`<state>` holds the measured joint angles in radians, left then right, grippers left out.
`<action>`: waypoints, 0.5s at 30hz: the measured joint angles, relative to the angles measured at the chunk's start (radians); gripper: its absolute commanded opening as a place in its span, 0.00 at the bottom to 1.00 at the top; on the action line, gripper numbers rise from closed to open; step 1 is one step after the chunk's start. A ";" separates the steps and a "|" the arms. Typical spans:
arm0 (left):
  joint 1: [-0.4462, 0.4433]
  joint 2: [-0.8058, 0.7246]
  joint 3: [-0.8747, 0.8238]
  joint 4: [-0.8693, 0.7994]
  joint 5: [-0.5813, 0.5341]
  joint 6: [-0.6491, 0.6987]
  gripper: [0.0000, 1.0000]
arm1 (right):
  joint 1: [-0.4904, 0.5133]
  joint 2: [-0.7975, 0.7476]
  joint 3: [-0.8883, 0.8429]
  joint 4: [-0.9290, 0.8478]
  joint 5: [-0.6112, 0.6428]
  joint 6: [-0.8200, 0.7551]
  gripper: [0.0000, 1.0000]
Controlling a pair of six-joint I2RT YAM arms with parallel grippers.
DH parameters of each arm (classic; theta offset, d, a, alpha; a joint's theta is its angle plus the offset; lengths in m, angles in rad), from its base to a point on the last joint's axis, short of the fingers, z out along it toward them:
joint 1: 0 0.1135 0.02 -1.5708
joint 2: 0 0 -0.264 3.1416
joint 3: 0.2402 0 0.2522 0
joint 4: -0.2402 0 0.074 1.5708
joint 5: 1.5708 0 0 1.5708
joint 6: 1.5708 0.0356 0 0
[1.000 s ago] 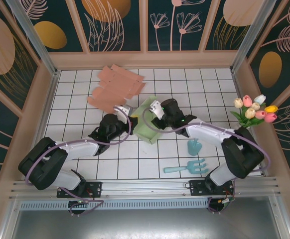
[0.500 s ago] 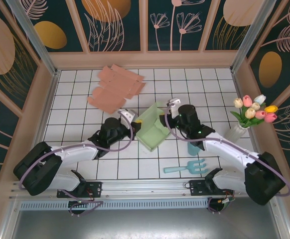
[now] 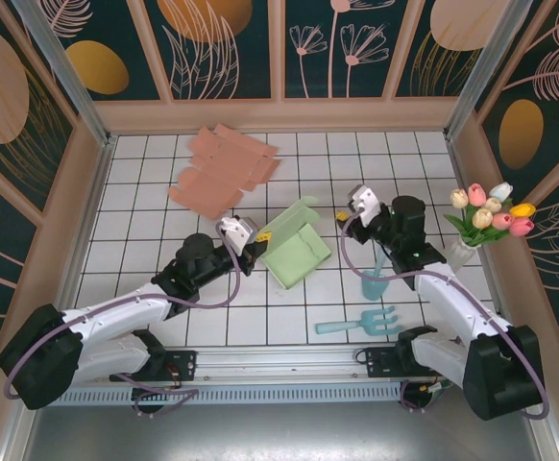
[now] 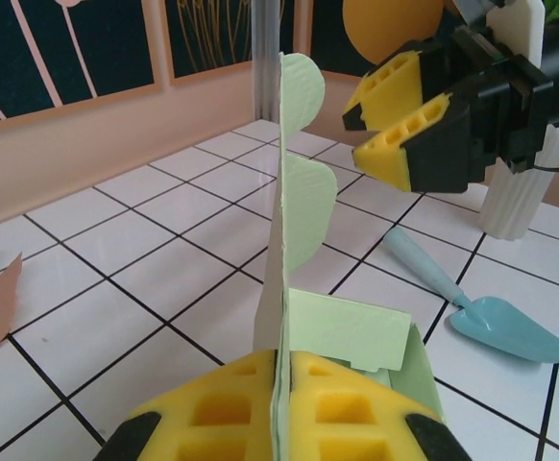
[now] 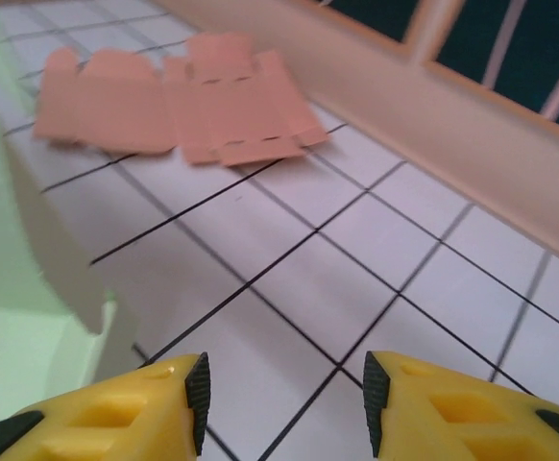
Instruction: Fold the paper box
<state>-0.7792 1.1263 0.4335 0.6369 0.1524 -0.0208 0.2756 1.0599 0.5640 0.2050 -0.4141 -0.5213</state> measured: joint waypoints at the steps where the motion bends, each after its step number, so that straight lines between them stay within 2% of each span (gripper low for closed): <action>1: 0.000 0.000 0.000 -0.005 -0.004 0.003 0.00 | 0.000 0.004 0.006 -0.016 -0.021 -0.026 0.48; 4: -0.001 0.005 0.000 -0.013 -0.071 -0.002 0.00 | 0.002 0.006 0.025 -0.072 -0.066 -0.088 0.51; 9: 0.000 0.035 0.000 -0.013 -0.207 -0.064 0.00 | 0.061 0.063 0.080 -0.135 -0.021 -0.101 0.52; 15: 0.000 0.049 -0.028 0.022 -0.221 -0.187 0.00 | 0.171 0.212 0.182 -0.240 0.055 -0.110 0.53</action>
<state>-0.7792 1.1755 0.4057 0.6590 -0.0689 -0.2073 0.4469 1.2724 0.7456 -0.0353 -0.3592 -0.6312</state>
